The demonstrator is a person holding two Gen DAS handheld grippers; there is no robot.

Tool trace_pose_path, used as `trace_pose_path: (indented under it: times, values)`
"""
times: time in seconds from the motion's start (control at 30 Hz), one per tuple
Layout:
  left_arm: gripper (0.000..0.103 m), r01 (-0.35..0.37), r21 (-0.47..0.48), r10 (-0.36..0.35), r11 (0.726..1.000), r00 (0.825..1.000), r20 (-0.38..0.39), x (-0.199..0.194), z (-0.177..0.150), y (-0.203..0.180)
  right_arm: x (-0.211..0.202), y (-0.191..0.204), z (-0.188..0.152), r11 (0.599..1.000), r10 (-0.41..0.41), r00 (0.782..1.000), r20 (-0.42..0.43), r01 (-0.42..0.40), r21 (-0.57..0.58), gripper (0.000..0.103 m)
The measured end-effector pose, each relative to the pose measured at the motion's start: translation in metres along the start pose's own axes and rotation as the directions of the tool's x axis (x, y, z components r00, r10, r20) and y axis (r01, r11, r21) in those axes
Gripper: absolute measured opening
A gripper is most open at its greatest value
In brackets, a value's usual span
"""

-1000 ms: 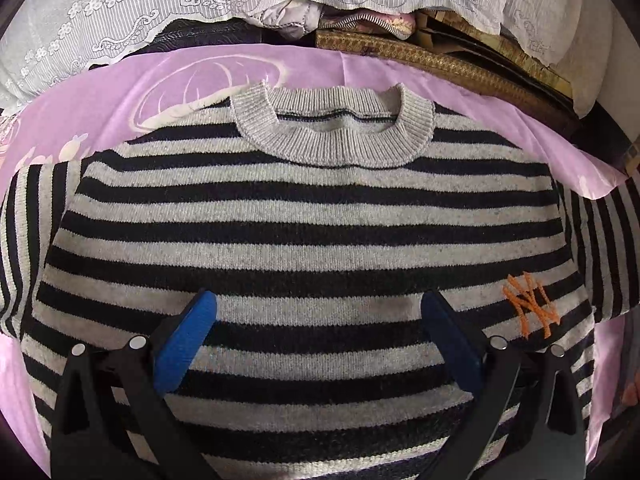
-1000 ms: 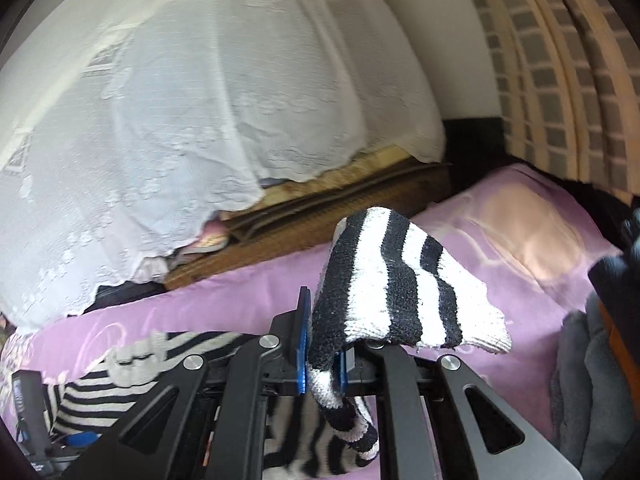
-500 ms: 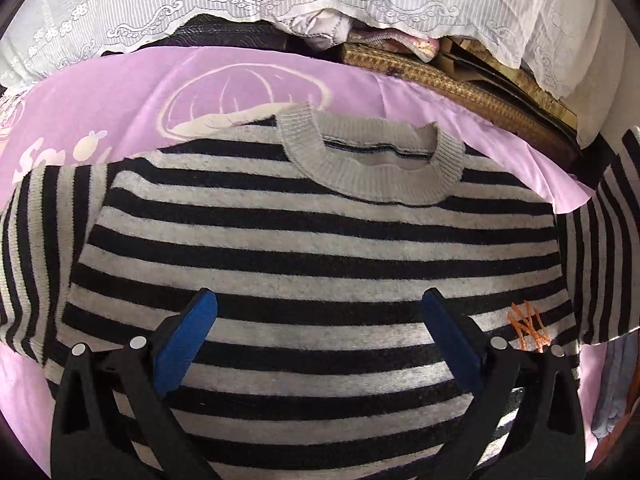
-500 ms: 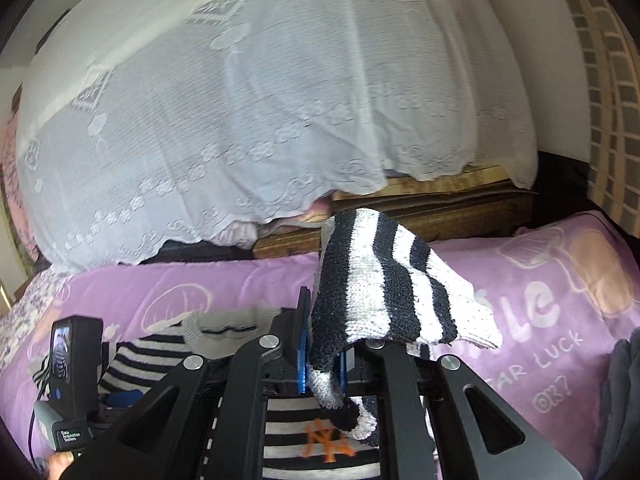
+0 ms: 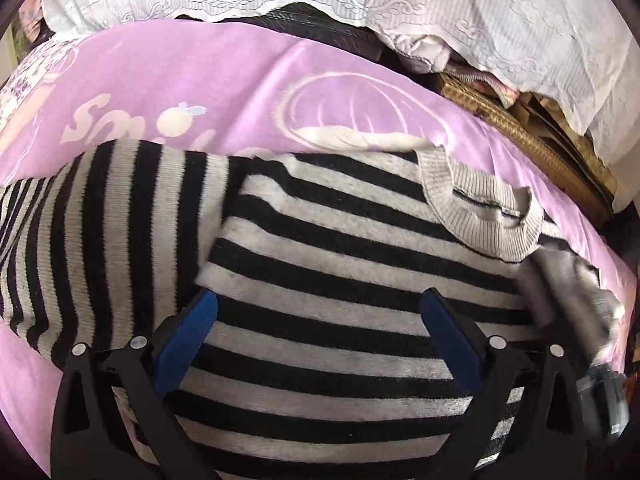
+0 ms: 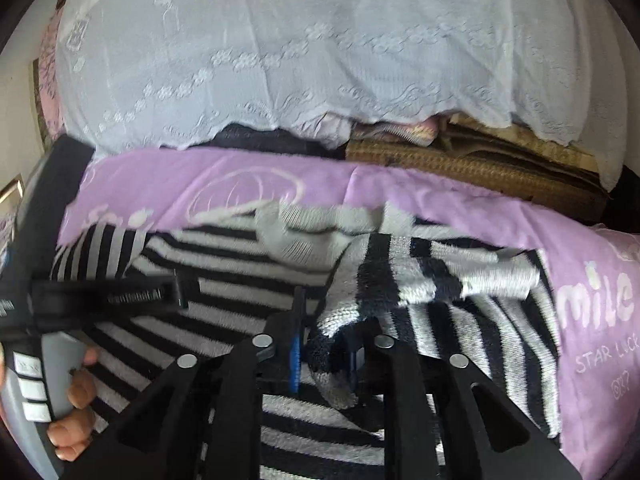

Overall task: Fold small clothes
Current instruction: 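Lift the held sleeve with the right gripper and fold it across the body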

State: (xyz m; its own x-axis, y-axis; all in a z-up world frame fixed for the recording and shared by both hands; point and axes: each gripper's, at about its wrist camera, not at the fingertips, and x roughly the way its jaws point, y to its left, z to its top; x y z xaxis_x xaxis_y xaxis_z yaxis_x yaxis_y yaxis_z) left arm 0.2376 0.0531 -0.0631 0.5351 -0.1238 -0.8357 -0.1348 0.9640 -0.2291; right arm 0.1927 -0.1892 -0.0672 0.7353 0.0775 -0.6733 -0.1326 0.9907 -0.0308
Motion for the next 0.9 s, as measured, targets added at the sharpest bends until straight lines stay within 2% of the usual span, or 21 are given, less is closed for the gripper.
trace_pose_path:
  times: [0.07, 0.17, 0.3, 0.4, 0.47, 0.53, 0.57, 0.6, 0.63, 0.67, 0.7, 0.77, 0.83, 0.87, 0.9]
  values:
    - [0.099, 0.027, -0.016, -0.027, 0.999, 1.0, -0.008, 0.001, 0.002, 0.005, 0.007, 0.013, -0.006, 0.998, 0.027, 0.998, -0.049, -0.03, -0.055, 0.05]
    - [0.099, 0.017, -0.001, -0.017, 1.0, 1.0, -0.015, 0.001, 0.001, 0.003, -0.003, 0.023, -0.012, 0.994, 0.044, 0.998, -0.05, -0.049, -0.102, 0.061]
    - [0.099, 0.012, 0.04, -0.011, 0.999, 1.0, -0.013, -0.005, -0.002, -0.005, -0.041, 0.012, -0.02, 0.991, 0.107, 0.994, -0.027, -0.109, -0.079, 0.068]
    - [0.099, 0.027, 0.067, -0.027, 0.997, 1.0, 0.0, -0.011, -0.004, -0.012, -0.08, -0.003, -0.025, 0.984, 0.174, 0.984, 0.043, -0.172, -0.051, 0.076]
    - [0.099, 0.013, 0.09, -0.014, 0.996, 1.0, 0.011, -0.014, -0.007, -0.018, -0.093, -0.014, -0.024, 0.991, 0.132, 0.988, 0.082, -0.13, -0.026, 0.076]
    - [0.099, -0.011, 0.116, 0.01, 0.993, 1.0, 0.015, -0.013, -0.01, -0.024, -0.1, -0.032, -0.021, 0.999, -0.018, 0.993, 0.119, 0.013, 0.046, 0.075]
    - [0.099, -0.017, 0.126, 0.015, 0.992, 1.0, 0.014, -0.013, -0.011, -0.026, -0.097, -0.045, -0.019, 0.993, -0.076, 0.991, 0.114, 0.064, 0.104, 0.068]
    - [0.099, -0.02, 0.138, 0.019, 0.99, 1.0, 0.013, -0.013, -0.012, -0.029, -0.091, -0.061, -0.018, 0.977, -0.114, 0.99, 0.085, 0.096, 0.191, 0.049]
    - [0.099, -0.024, 0.146, 0.022, 0.989, 1.0, 0.014, -0.012, -0.012, -0.032, -0.082, -0.074, -0.018, 0.959, -0.112, 0.992, 0.055, 0.093, 0.267, 0.039]
    - [0.099, -0.031, 0.152, 0.028, 0.988, 0.999, 0.018, -0.013, -0.013, -0.033, -0.074, -0.081, -0.019, 0.943, -0.105, 0.994, 0.033, 0.089, 0.32, 0.032]
    - [0.099, -0.043, 0.158, 0.04, 0.987, 0.999, 0.024, -0.013, -0.013, -0.034, -0.062, -0.084, -0.018, 0.932, -0.102, 0.995, 0.005, 0.094, 0.349, 0.032]
    - [0.099, -0.063, 0.16, 0.058, 0.985, 0.998, 0.033, -0.013, -0.014, -0.034, -0.04, -0.068, -0.013, 0.947, -0.06, 0.998, -0.038, 0.068, 0.313, 0.032]
    - [0.099, -0.077, 0.162, 0.073, 0.984, 0.997, 0.03, -0.011, -0.014, -0.034, -0.018, -0.042, -0.009, 0.963, 0.076, 0.995, -0.07, -0.055, 0.263, 0.032]
    - [0.099, -0.082, 0.16, 0.078, 0.984, 0.997, 0.027, -0.009, -0.014, -0.033, -0.006, -0.026, -0.009, 0.964, 0.149, 0.982, -0.113, -0.118, 0.238, 0.032]
    - [0.099, -0.088, 0.155, 0.085, 0.984, 0.996, 0.025, -0.008, -0.013, -0.032, 0.003, -0.016, -0.01, 0.964, 0.184, 0.972, -0.147, -0.149, 0.221, 0.031]
